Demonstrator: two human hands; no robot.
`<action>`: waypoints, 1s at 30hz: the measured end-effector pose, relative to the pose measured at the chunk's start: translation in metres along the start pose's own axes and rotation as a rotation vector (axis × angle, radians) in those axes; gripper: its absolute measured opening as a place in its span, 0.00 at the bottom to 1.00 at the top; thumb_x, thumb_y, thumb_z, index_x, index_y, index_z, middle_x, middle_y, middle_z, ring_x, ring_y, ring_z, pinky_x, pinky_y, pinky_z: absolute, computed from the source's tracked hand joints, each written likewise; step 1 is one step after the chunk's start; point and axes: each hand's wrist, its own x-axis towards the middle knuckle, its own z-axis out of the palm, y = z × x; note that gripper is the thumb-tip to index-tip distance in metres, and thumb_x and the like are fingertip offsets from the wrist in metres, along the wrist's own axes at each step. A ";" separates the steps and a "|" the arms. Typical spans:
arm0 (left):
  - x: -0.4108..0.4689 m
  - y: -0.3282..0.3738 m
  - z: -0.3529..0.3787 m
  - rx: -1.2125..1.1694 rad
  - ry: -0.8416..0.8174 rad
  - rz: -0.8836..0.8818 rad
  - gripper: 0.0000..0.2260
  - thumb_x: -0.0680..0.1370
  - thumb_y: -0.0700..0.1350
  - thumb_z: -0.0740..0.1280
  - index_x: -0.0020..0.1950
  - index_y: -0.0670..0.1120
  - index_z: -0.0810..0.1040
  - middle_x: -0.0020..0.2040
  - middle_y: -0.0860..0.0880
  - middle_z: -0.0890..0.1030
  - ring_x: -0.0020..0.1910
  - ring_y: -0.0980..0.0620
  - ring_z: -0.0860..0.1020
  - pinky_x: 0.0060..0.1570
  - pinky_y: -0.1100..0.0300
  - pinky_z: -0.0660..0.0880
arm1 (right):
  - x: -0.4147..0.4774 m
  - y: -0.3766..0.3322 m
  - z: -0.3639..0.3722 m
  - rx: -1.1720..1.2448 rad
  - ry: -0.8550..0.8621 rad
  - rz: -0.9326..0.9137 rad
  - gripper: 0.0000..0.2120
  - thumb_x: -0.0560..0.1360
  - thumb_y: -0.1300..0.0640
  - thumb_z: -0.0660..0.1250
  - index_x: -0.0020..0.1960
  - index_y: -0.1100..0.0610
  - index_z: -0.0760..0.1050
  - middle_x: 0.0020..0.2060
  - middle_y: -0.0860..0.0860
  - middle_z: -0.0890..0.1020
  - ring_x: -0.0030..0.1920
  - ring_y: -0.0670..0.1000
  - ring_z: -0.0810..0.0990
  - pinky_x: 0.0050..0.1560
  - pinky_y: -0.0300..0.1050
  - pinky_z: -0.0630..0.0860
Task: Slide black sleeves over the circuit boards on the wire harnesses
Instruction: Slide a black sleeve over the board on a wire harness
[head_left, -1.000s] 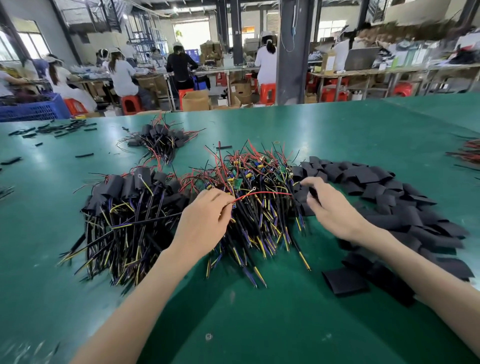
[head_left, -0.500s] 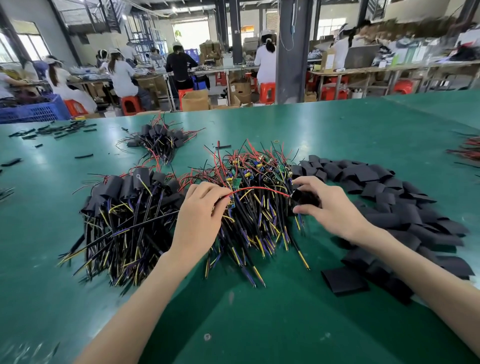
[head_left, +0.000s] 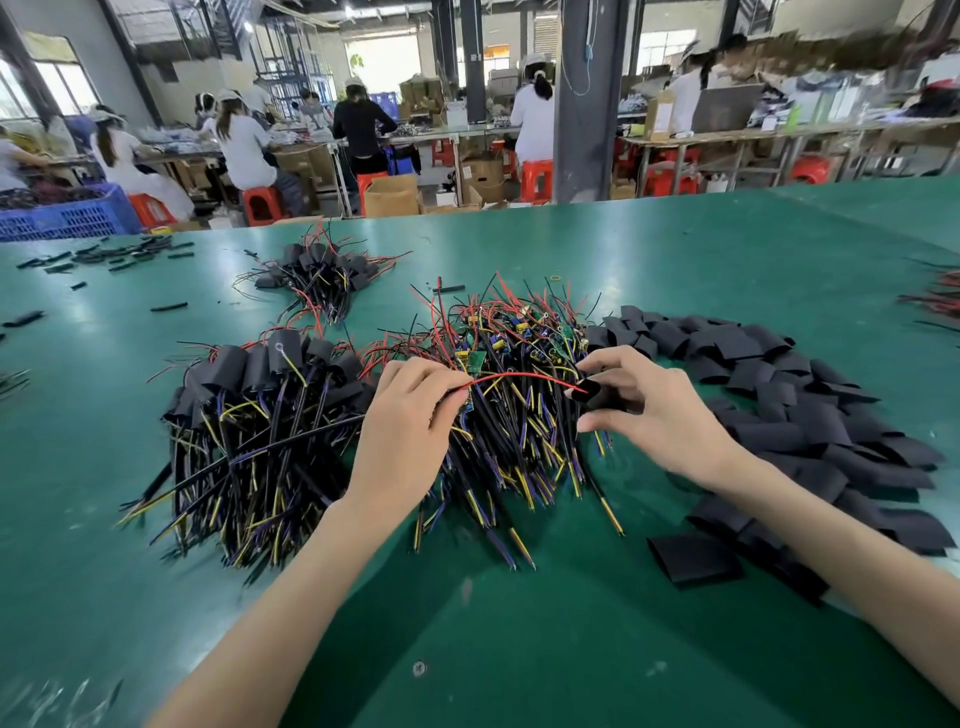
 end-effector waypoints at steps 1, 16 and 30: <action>0.000 -0.001 0.000 0.004 -0.002 0.003 0.05 0.74 0.35 0.71 0.49 0.40 0.82 0.44 0.46 0.79 0.45 0.44 0.74 0.52 0.63 0.67 | -0.001 -0.001 0.000 0.016 -0.004 0.001 0.25 0.63 0.62 0.78 0.50 0.40 0.72 0.51 0.51 0.82 0.54 0.37 0.78 0.56 0.25 0.68; -0.014 0.027 0.014 -0.227 -0.319 0.129 0.19 0.73 0.35 0.70 0.63 0.43 0.75 0.59 0.48 0.72 0.55 0.54 0.71 0.60 0.70 0.64 | -0.015 -0.012 0.022 -0.475 -0.113 -0.234 0.19 0.72 0.52 0.71 0.60 0.52 0.70 0.51 0.48 0.82 0.50 0.54 0.79 0.49 0.52 0.74; -0.012 0.026 0.010 -0.207 -0.321 -0.021 0.15 0.72 0.46 0.73 0.57 0.45 0.76 0.51 0.55 0.75 0.52 0.56 0.74 0.56 0.62 0.71 | -0.017 -0.008 0.026 -0.274 0.032 -0.175 0.08 0.71 0.65 0.70 0.46 0.55 0.75 0.33 0.46 0.83 0.28 0.46 0.74 0.34 0.41 0.71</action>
